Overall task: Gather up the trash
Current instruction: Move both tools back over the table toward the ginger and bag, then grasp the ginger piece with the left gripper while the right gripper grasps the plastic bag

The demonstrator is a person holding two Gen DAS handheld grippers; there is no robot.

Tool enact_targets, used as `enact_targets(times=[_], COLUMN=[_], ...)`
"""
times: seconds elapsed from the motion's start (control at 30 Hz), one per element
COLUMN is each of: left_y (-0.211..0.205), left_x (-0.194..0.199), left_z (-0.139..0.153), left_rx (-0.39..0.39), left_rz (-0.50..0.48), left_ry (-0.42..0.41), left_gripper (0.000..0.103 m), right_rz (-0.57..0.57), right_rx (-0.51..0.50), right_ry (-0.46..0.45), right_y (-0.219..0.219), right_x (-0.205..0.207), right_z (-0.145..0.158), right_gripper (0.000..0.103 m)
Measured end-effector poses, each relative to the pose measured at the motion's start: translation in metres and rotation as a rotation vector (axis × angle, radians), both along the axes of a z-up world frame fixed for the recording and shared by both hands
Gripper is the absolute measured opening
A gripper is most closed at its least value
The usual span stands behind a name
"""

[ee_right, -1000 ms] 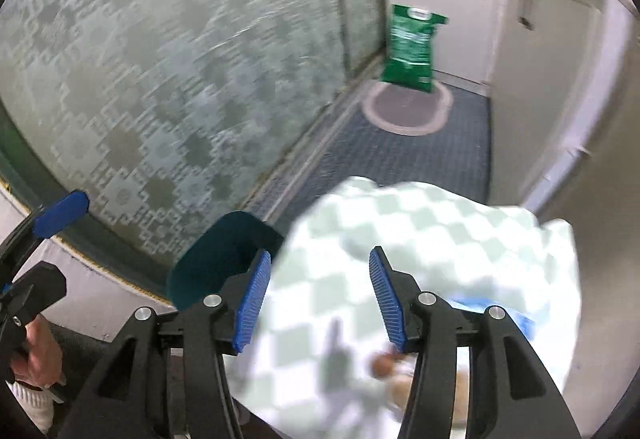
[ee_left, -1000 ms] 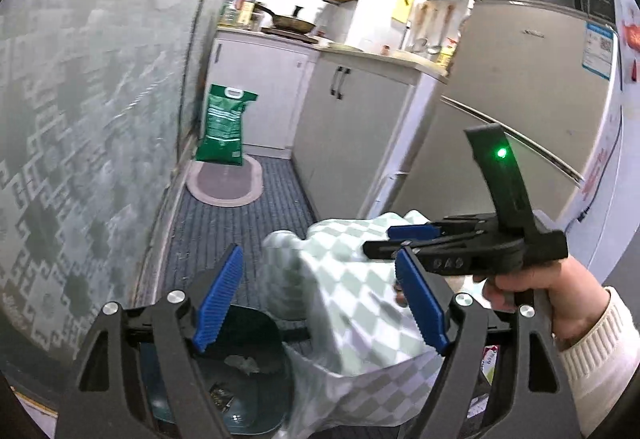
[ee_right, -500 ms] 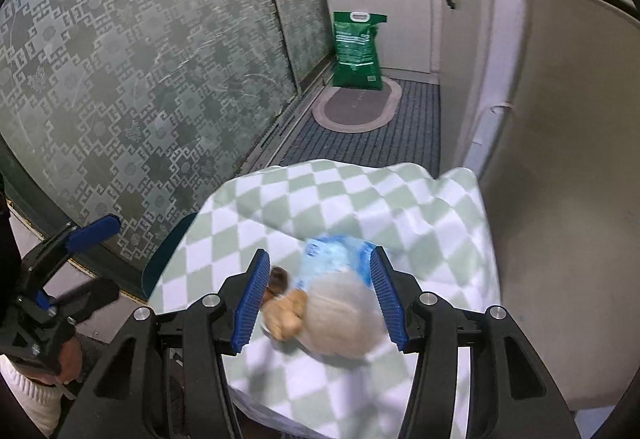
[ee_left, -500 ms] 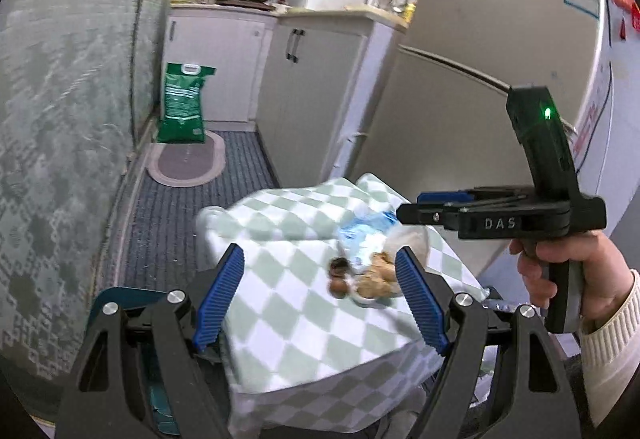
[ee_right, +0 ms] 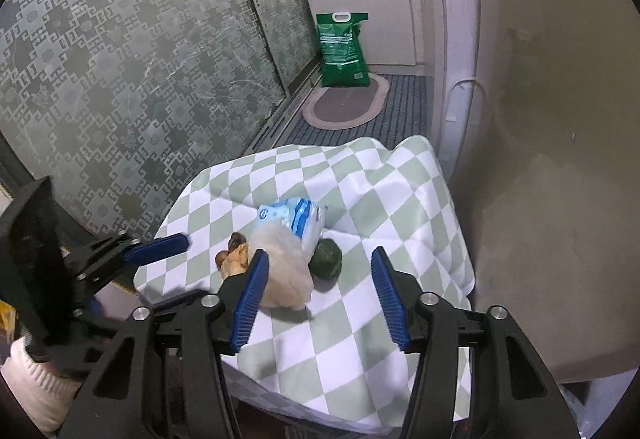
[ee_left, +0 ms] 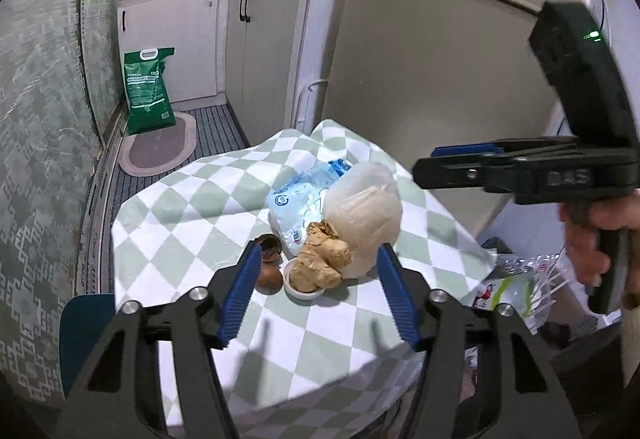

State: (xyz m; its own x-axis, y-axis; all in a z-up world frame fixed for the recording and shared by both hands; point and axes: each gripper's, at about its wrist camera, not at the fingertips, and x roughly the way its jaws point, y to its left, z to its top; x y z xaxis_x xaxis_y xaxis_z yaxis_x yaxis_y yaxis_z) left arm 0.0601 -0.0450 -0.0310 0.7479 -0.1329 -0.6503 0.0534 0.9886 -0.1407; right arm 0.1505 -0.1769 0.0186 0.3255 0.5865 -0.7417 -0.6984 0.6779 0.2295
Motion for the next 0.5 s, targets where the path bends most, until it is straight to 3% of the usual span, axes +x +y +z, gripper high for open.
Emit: enact_targets(times=[0.1, 0.37, 0.5], left_y=[-0.002, -0.003, 0.001], left_x=[0.009, 0.026, 0.023], left_z=[-0.007, -0.023, -0.021], left_rx=[0.022, 0.000, -0.023], left_rz=[0.003, -0.011, 0.008], left_ry=[0.014, 0.070, 0.055], left_gripper=[0.046, 0.041, 0.037], right_rz=[0.012, 0.032, 0.041], right_rx=[-0.003, 0.021, 0.012], right_ry=[0.005, 0.028, 0.025], right_y=[-0.002, -0.005, -0.001], right_x=[0.000, -0.001, -0.002], right_z=[-0.003, -0.005, -0.006], right_gripper=[0.045, 0.044, 0.042])
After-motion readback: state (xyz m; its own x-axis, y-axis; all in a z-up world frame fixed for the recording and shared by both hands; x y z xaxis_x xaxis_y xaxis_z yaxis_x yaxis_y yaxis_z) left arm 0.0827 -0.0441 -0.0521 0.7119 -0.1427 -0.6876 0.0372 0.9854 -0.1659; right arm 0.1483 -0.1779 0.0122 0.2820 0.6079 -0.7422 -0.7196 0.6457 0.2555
